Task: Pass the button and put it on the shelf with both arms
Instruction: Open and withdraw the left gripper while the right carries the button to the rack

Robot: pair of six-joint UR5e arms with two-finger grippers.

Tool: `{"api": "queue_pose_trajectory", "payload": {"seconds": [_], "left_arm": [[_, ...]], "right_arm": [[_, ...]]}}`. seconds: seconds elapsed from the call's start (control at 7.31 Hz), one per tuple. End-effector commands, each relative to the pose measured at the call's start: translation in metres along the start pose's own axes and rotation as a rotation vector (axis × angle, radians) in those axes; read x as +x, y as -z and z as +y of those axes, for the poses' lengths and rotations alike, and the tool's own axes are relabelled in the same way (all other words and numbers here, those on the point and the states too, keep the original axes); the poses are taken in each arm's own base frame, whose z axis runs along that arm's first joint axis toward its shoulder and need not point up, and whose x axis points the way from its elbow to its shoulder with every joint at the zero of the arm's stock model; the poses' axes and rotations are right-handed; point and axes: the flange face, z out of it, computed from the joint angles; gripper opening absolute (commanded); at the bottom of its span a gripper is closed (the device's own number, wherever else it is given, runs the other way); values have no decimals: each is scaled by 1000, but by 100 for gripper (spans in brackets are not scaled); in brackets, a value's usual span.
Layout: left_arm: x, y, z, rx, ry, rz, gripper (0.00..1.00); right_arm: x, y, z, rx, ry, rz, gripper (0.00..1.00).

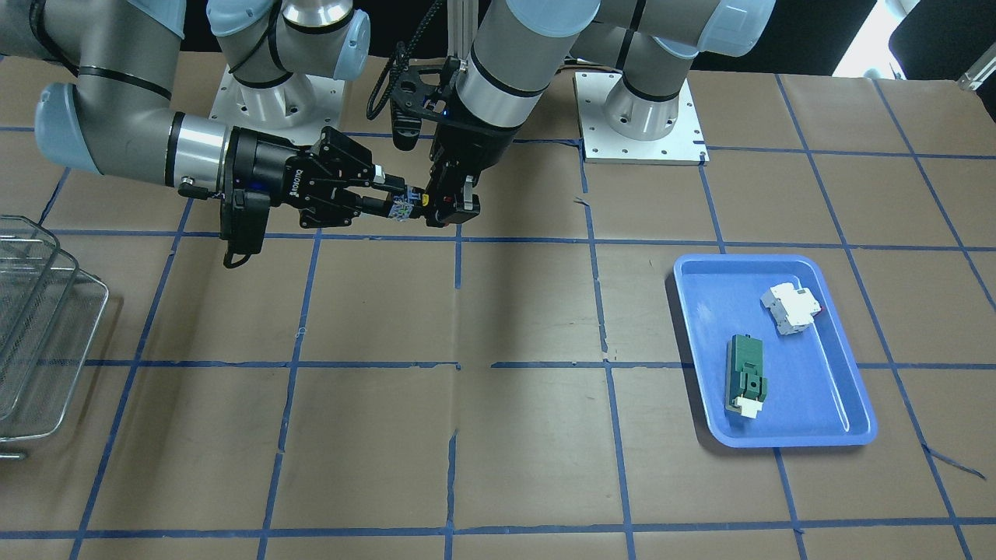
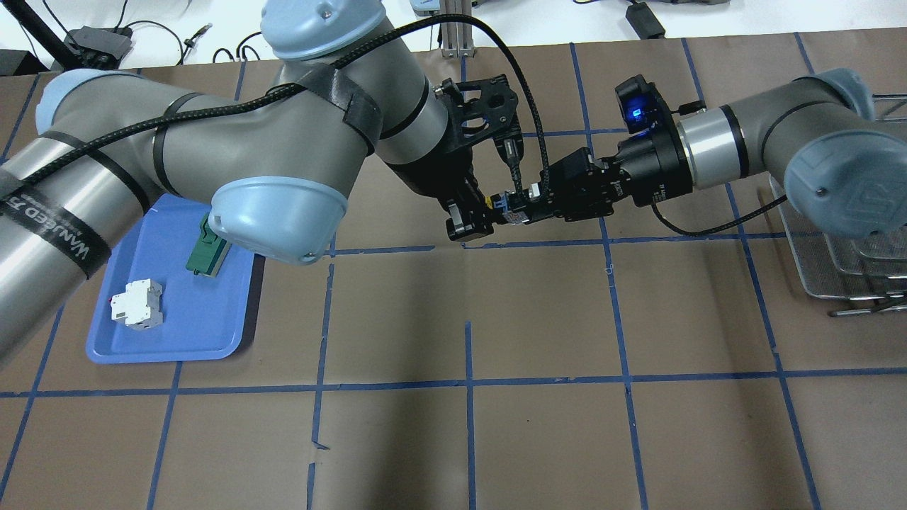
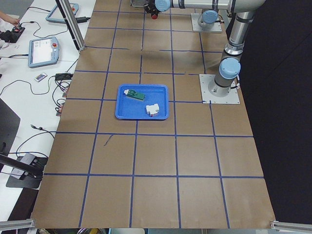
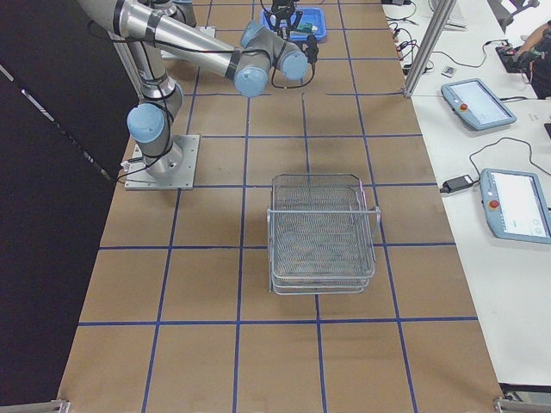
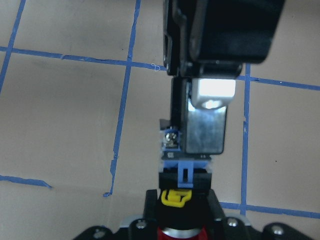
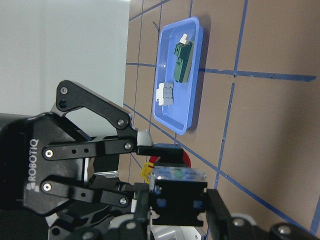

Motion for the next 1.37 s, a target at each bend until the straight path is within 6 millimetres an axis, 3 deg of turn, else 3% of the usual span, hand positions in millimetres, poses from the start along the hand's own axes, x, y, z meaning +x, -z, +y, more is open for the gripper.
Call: {"api": "queue_pose_trajectory", "payload": {"seconds": [0.0, 0.14, 0.27, 0.41, 0.55, 0.96, 1.23], "left_arm": [[0, 3, -2, 7, 25, -4, 100], [1, 5, -2, 7, 24, -7, 100], [0, 13, 1, 12, 29, -20, 100], [1, 17, 7, 10, 37, -27, 100], [-5, 29, 20, 4, 91, -43, 100], [-53, 72, 100, -7, 413, -93, 100], [-41, 107, 152, -236, 541, -156, 100]], "right_arm": [[-3, 3, -3, 5, 10, 6, 6], [-8, 11, -6, -8, 32, 55, 5], [-27, 33, -12, -14, 65, 148, 4], [-31, 62, -16, 2, 75, 225, 3], [-23, 93, -16, 12, 63, 311, 3], [-44, 210, -18, -8, 174, 933, 4], [-43, 246, -18, -143, 191, 1189, 4]]}}
